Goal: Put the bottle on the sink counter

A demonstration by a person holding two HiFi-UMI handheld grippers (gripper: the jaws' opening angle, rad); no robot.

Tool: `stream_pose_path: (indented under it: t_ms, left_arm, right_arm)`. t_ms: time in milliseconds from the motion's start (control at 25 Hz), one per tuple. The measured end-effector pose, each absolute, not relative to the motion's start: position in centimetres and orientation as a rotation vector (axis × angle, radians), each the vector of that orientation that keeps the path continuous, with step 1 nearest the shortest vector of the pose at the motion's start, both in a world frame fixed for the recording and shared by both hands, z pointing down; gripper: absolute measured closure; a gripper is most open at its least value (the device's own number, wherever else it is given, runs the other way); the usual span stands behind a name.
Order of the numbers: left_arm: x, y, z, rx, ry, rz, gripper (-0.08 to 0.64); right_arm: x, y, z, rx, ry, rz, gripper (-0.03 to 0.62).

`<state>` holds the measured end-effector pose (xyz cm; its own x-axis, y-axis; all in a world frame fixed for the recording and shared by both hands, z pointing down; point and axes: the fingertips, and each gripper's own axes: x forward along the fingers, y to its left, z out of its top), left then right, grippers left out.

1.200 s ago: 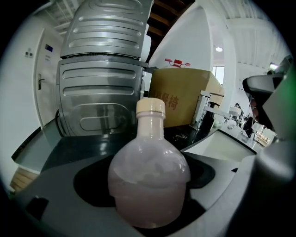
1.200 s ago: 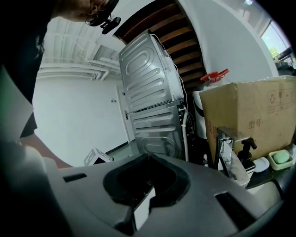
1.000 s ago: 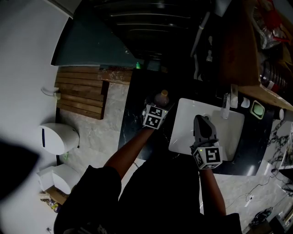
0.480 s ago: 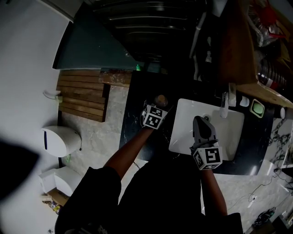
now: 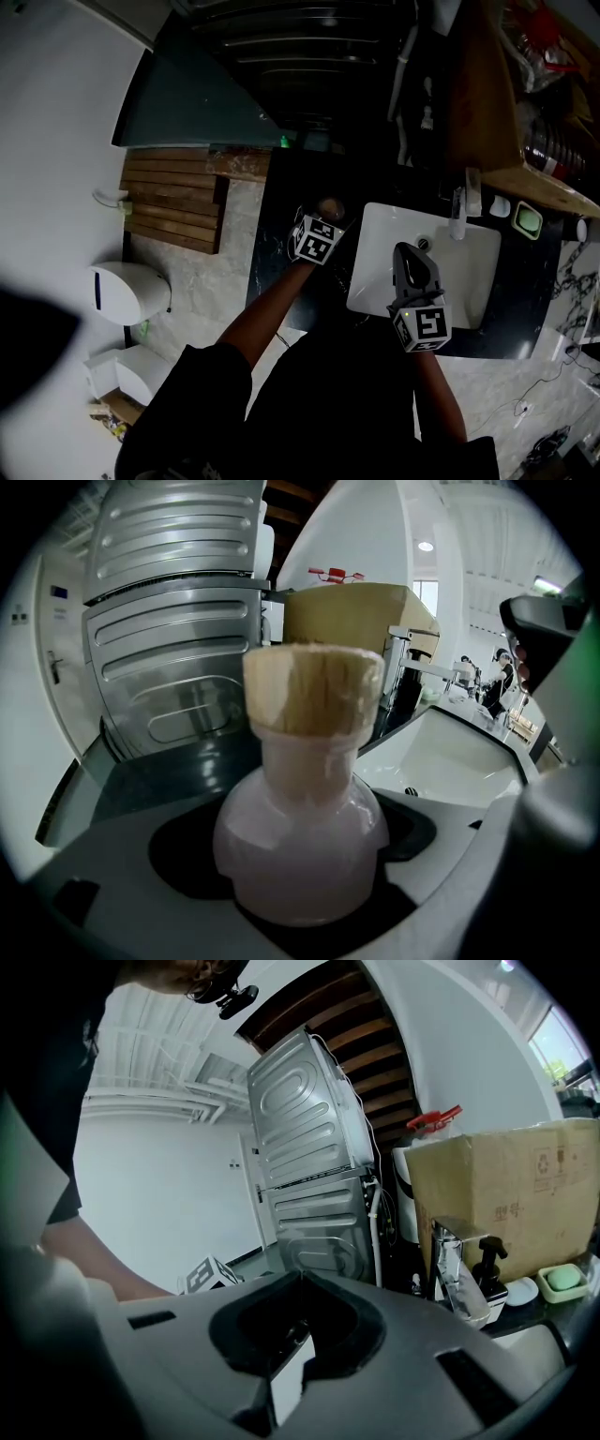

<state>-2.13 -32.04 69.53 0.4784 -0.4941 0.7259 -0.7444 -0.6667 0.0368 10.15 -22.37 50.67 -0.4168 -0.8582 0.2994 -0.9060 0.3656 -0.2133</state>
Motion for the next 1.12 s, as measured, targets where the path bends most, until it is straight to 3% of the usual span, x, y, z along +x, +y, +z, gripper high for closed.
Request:
stream_pose_path:
  t_ms: [1120]
  left_arm:
    - [-3.8, -30.2, 67.7, 2.432, -1.009, 0.851, 0.133]
  right_arm:
    - [9.5, -19.6, 49.0, 1.612, -2.464, 0.57, 0.554]
